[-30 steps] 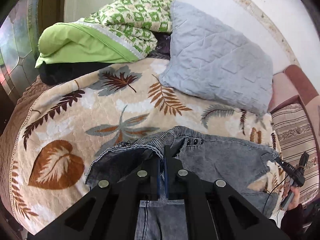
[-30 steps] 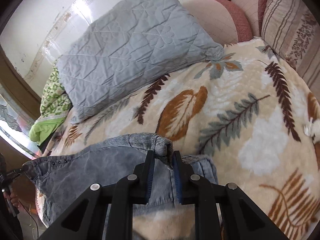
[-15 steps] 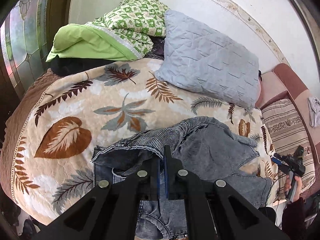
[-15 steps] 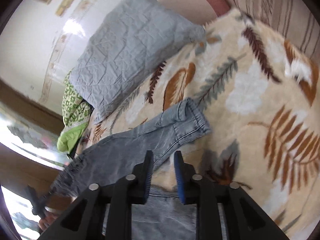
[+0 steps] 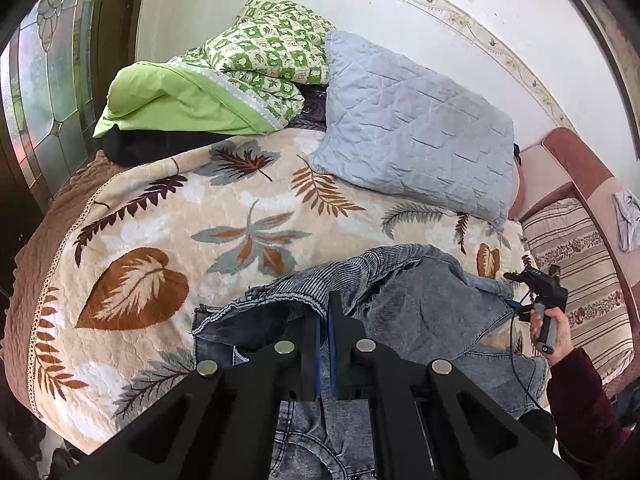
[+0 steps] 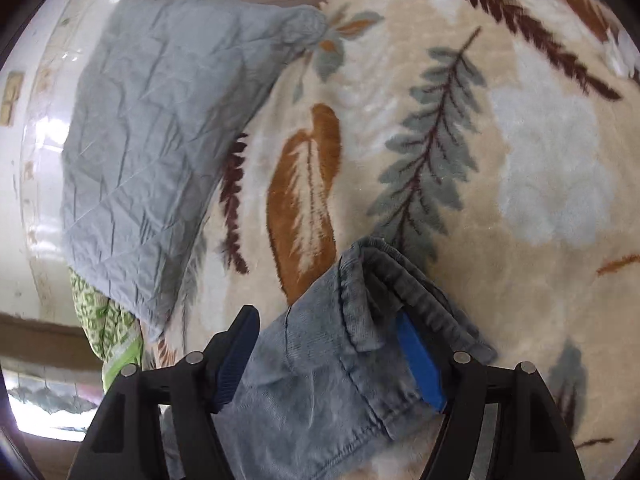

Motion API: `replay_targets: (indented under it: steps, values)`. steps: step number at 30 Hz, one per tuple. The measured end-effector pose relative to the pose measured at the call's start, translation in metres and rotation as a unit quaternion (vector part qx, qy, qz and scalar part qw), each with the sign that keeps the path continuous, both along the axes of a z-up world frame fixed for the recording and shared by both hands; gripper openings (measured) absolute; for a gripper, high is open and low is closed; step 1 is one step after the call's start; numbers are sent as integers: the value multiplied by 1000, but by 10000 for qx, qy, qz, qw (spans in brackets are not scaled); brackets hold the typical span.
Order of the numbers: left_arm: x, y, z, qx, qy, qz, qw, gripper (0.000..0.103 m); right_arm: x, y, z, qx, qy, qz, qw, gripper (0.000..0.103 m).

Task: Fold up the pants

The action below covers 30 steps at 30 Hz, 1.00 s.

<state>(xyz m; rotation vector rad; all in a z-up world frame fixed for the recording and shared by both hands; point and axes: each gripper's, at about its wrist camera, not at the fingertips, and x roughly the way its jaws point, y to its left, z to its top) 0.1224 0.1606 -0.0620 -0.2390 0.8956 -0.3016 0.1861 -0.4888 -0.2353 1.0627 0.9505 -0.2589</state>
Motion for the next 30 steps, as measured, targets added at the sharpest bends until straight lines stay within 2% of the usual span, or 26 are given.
replay_targets:
  steps: [1,2,3,8,15,22,26,30]
  values:
    - [1,1,0,-33,5,0,10000,3,5,2,-5,60,6,38,10000,69]
    - [1,0,0,-51,10,2,10000,3,8,5,-6,-24,10,91,10000,54]
    - [2,0,1,-54,8,11,10000,3,11,8,-3,-213,29,171,9996,32]
    - [-2,1,8,-137,-53,49,9999,3,4,16,24,-707,-446,290,9961,17]
    - [-23,11,17,-197,-121,47,9997,3,-54,-1,70,-785,-1083,221,9908,15]
    - [-57,28,11,-178,-96,6,9998,4,-163,-27,119,-855,-1461,127,9855,15]
    - [-79,39,-7,91,74,-33,9999,4,-226,-39,124,-923,-1327,140,9867,15]
    - [-91,49,-43,188,601,-87,9980,6,-270,-47,107,-938,-900,228,9913,15]
